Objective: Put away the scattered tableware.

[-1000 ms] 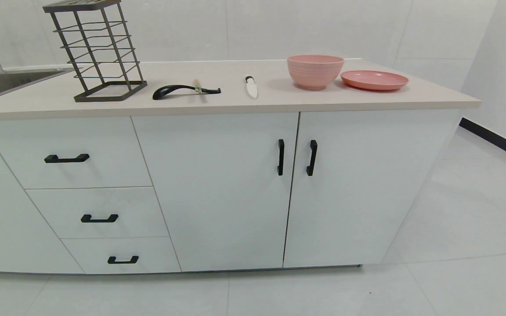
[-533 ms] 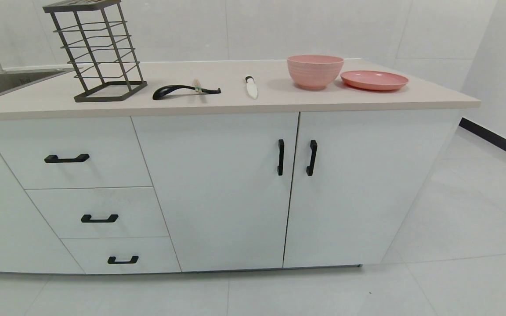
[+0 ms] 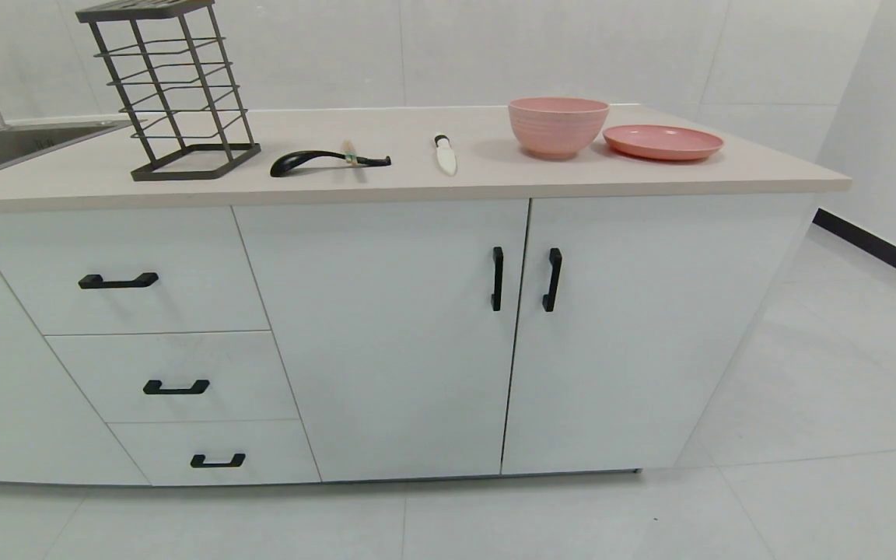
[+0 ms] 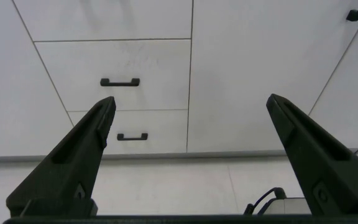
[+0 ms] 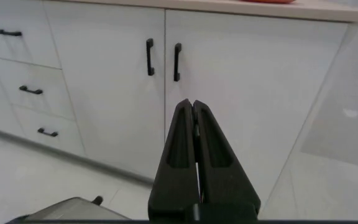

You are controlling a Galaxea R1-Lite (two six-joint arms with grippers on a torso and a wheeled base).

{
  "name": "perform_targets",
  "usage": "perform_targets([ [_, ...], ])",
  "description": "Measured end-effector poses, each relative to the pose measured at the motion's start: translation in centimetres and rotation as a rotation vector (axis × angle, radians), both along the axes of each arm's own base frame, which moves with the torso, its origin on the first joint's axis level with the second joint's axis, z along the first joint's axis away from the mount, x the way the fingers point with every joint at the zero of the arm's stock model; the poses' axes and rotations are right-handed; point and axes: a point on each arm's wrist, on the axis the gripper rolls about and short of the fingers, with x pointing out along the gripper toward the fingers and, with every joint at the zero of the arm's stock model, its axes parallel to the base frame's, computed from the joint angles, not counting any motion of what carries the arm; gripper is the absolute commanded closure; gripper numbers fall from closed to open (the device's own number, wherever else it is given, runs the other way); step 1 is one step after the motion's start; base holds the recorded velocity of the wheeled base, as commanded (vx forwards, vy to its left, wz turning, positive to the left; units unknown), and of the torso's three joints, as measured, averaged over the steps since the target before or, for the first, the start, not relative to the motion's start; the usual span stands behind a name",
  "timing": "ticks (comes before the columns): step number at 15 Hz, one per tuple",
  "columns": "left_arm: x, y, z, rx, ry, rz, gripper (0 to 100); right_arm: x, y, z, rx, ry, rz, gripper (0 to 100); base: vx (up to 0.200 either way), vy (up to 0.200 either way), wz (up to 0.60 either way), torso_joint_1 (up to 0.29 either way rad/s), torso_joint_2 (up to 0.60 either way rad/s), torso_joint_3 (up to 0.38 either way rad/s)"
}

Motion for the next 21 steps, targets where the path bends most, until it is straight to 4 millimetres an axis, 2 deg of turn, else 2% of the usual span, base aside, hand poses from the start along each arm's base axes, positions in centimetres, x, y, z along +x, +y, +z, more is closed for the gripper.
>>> perform_targets([
  [2, 0.0, 0.0, 0.0, 0.002, 0.000, -0.001, 0, 1.6, 0.0, 0.8, -0.004, 0.062, 0.052, 100, 0.000, 0.000, 0.00, 0.000, 0.00, 0.000],
  [3, 0.0, 0.0, 0.0, 0.002, 0.000, -0.002, 0, 2.6, 0.1, 1.1, -0.007, 0.089, 0.085, 0, 0.000, 0.000, 0.00, 0.000, 0.00, 0.000],
  [6, 0.0, 0.0, 0.0, 0.001, 0.000, -0.002, 0, 6.1, 0.6, 2.6, -0.017, 0.117, 0.163, 0, 0.000, 0.000, 0.00, 0.000, 0.00, 0.000],
  [10, 0.0, 0.0, 0.0, 0.001, 0.000, -0.002, 0, 12.0, 2.0, 3.7, -0.026, 0.099, 0.212, 0, 0.000, 0.000, 0.00, 0.000, 0.00, 0.000],
  [16, 0.0, 0.0, 0.0, -0.001, -0.001, -0.003, 0, 16.9, 5.0, 2.2, -0.069, 0.246, 0.347, 0, 0.000, 0.000, 0.00, 0.000, 0.00, 0.000],
  [21, 0.0, 0.0, 0.1, 0.008, -0.013, -0.017, 0, 21.1, 7.1, 0.9, -0.108, 0.249, 0.380, 0, 0.000, 0.000, 0.00, 0.000, 0.00, 0.000],
])
